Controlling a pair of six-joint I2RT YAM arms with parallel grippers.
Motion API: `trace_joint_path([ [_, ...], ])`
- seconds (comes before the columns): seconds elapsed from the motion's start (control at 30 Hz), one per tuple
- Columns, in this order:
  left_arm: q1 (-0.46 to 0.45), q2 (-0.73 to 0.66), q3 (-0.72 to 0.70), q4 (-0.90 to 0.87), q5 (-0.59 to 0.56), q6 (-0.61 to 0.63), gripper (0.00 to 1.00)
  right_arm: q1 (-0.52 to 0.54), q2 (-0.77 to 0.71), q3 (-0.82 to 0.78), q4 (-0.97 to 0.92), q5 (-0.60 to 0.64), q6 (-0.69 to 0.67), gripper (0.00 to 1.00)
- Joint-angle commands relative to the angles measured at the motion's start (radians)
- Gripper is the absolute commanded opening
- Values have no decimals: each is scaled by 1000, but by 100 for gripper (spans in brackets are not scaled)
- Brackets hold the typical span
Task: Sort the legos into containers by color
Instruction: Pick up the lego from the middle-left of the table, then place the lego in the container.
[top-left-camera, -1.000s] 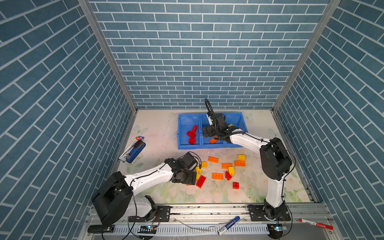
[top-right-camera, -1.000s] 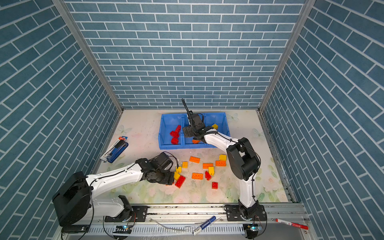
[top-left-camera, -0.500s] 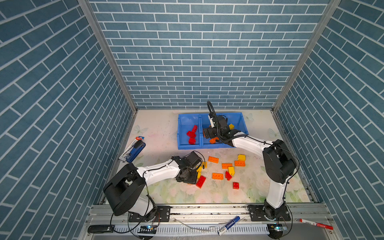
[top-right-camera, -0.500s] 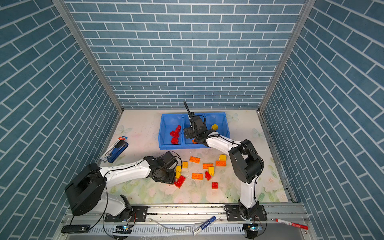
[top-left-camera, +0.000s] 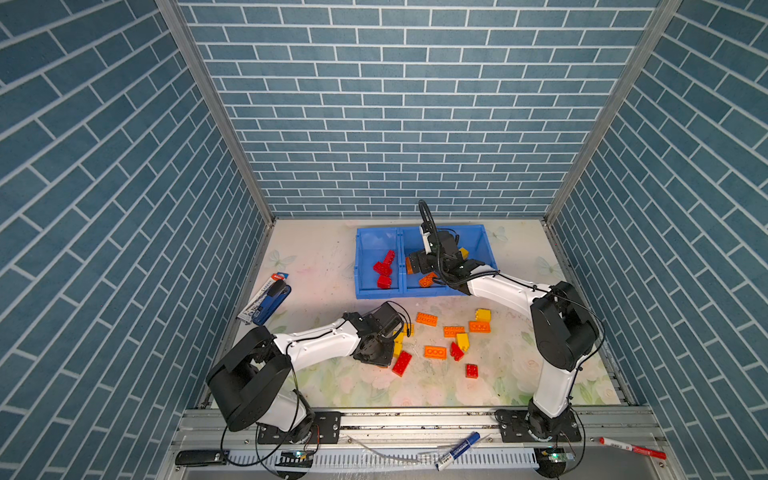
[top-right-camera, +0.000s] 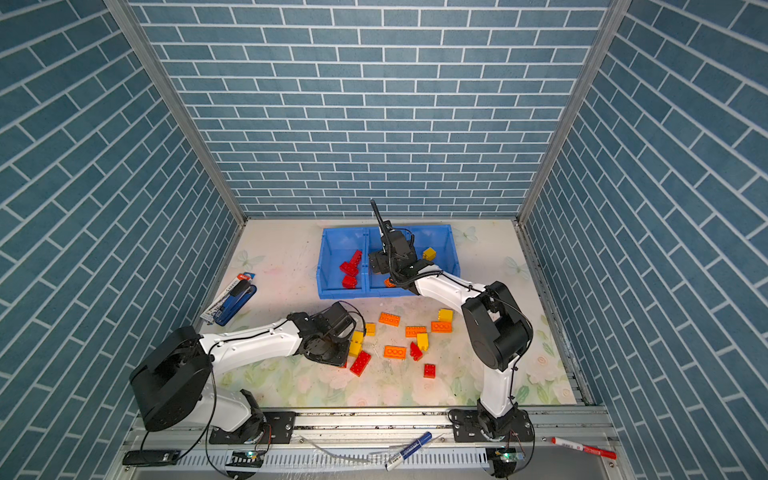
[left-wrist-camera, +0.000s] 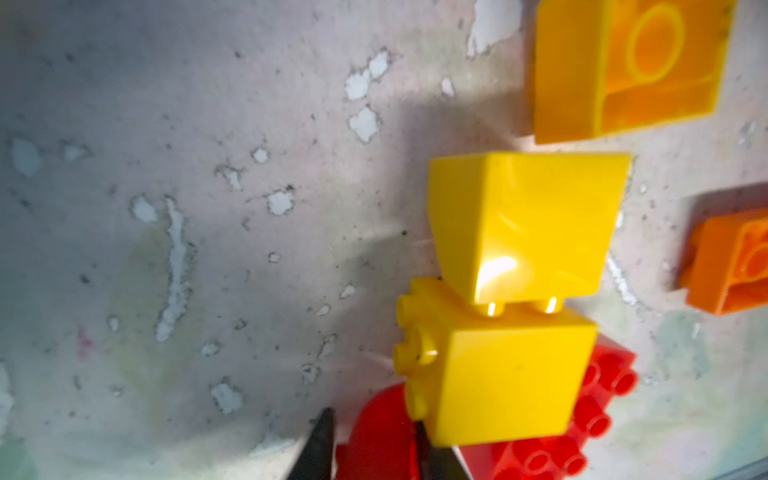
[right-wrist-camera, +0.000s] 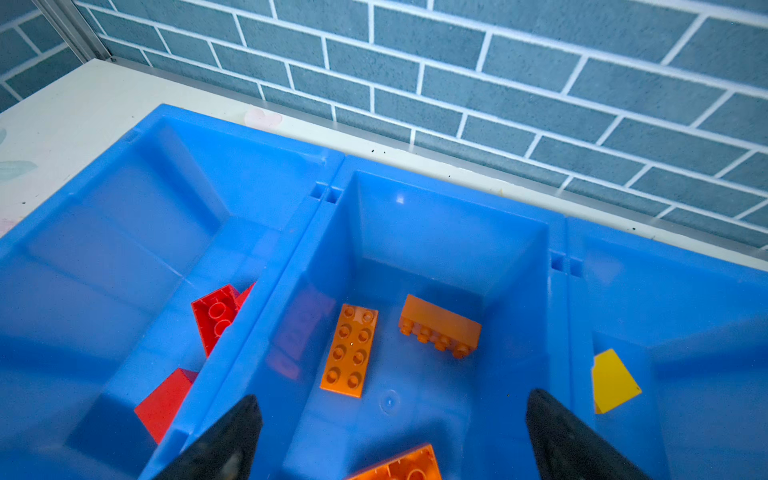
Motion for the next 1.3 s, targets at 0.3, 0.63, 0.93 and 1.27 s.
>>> trace_joint_path([
  [0.3,125,-228,210,-233,-294,98,21,5,-135,-145,105,65,18,99],
  [0.63,283,36,473,-71,-418,176,21,5,-243,-298,184,-3,85,98],
  [0.93,328,355,705,-53,-599,172,24,5,-302,-315,85,22,105,97],
  [1.27,331,388,757,9,-464,186,74,5,-396,-406,31,38,97,96],
])
